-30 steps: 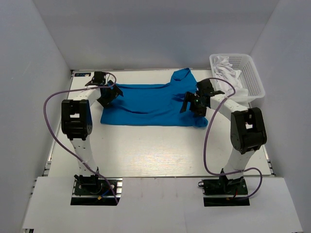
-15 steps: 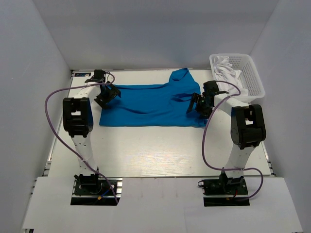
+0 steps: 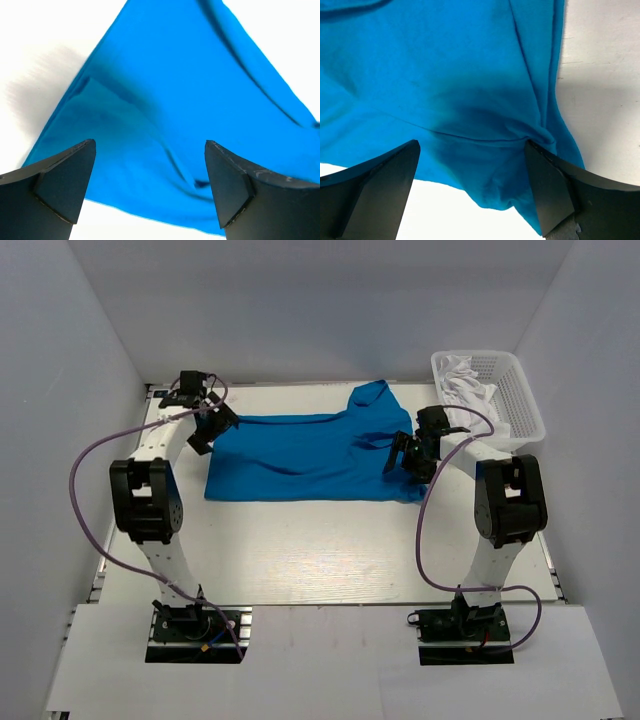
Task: Fold and stack the t-shirts
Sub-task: Fold the flattened tshirt in 1/3 of the way, then grap the side of the flattened tshirt furthest away from the robot with both arms, then fold the other side of the tshirt into a rectangle
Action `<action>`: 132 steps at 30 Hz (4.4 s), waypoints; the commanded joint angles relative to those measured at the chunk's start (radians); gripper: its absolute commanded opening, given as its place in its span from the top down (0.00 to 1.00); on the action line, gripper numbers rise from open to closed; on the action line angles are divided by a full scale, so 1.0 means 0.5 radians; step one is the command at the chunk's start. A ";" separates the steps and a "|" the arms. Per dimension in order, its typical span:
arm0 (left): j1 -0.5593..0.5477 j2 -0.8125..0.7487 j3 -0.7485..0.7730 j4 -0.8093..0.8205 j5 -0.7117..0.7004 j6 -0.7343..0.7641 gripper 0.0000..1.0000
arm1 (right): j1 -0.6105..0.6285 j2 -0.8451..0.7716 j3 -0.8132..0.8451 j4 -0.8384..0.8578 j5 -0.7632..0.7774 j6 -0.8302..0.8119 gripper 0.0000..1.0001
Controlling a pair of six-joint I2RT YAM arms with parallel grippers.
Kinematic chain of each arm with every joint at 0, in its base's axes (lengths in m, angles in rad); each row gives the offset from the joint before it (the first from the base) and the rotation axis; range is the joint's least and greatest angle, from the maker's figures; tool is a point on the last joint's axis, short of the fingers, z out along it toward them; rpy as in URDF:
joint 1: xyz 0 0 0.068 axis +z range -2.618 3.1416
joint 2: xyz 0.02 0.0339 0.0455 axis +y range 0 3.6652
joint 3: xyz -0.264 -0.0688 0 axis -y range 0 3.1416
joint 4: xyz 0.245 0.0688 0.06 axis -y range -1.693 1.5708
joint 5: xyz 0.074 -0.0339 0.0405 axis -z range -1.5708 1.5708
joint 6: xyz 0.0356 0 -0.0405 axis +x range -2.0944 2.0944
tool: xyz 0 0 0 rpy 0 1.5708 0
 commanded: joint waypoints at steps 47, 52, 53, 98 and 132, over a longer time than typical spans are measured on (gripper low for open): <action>-0.021 -1.183 -1.150 -0.397 -0.069 -0.130 0.00 | -0.011 -1.253 -0.784 -0.268 0.024 0.075 0.10; 0.010 -0.855 -0.689 -0.213 -0.164 -0.053 0.00 | -0.008 -0.852 -0.210 -0.191 0.095 -0.069 0.10; 0.010 -0.712 -0.640 -0.189 -0.189 -0.053 0.00 | -0.004 -0.812 -0.018 -0.179 0.086 -0.085 0.10; 0.010 0.474 0.222 -0.336 -0.272 0.002 1.00 | 0.124 0.996 1.609 -0.185 0.576 -0.392 0.86; -0.008 -0.412 -0.455 -0.234 -0.272 0.057 1.00 | 0.140 -0.489 0.070 0.367 0.500 -0.511 1.00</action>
